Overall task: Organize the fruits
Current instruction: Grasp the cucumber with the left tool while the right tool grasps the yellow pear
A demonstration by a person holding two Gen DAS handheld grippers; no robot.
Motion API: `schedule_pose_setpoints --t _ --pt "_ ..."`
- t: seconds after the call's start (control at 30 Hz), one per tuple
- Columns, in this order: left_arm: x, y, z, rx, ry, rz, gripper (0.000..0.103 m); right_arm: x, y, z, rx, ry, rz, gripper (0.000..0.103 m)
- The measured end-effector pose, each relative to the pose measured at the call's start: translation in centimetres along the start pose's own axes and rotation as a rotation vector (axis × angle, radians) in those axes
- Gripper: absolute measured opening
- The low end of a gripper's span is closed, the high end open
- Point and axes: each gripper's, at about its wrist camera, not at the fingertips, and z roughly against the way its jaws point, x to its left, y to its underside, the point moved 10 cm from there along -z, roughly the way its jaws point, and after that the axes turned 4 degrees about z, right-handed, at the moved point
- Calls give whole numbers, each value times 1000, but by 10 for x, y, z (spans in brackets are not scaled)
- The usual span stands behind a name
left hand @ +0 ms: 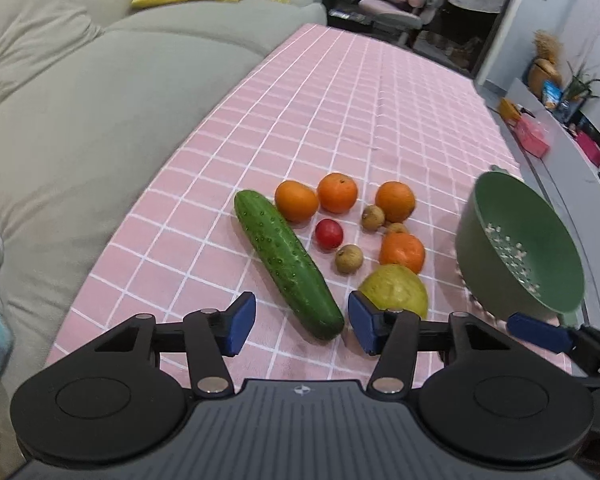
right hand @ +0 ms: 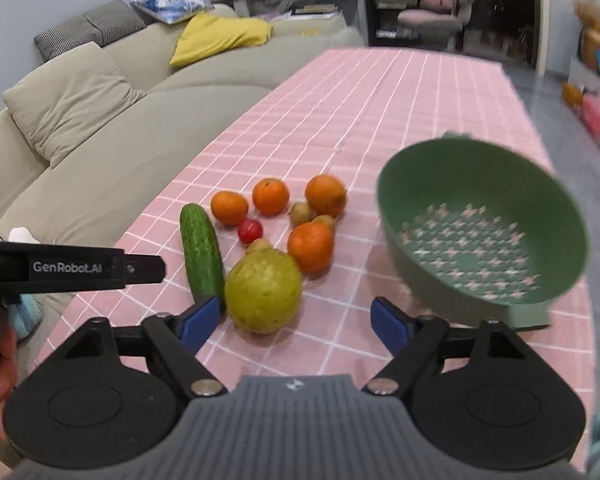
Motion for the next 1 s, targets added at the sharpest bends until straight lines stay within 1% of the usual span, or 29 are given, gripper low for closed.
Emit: schedule_pose_setpoints --t 0.03,0.07,0.1,0.17,0.23,0.3,0.43,0.5,0.63,0.77,0.8,1.0 --pt "1 0 -5 20 4 13 63 1 0 -7 8 -9 -2 76" --pt "3 1 -10 41 17 32 63 2 -1 -13 17 -14 -2 70" --pt "5 1 -16 62 32 56 63 4 -1 -20 28 -24 -6 70" --pt "10 -1 -27 79 38 107 63 6 -2 -31 48 -47 -16 70" --pt "14 -4 -36 83 43 145 63 9 -3 -43 58 -76 -25 70" --pt "16 -7 -43 88 44 178 63 12 -6 -53 60 -87 -31 70" --pt "14 -8 -58 112 16 164 63 14 -9 -64 65 -105 -38 69" --pt "14 -9 -64 119 9 168 63 15 -8 -70 71 -109 -40 65" --pt "12 -8 -76 142 -13 160 65 14 -5 -79 88 -116 -44 65" --pt "10 -8 -86 154 -29 148 65 12 -3 -83 90 -145 -66 62" --pt "10 -10 -87 141 -32 141 67 12 -4 -83 88 -149 -65 61" --pt "6 -19 -95 114 -59 105 70 11 -5 -84 73 -169 -77 61"
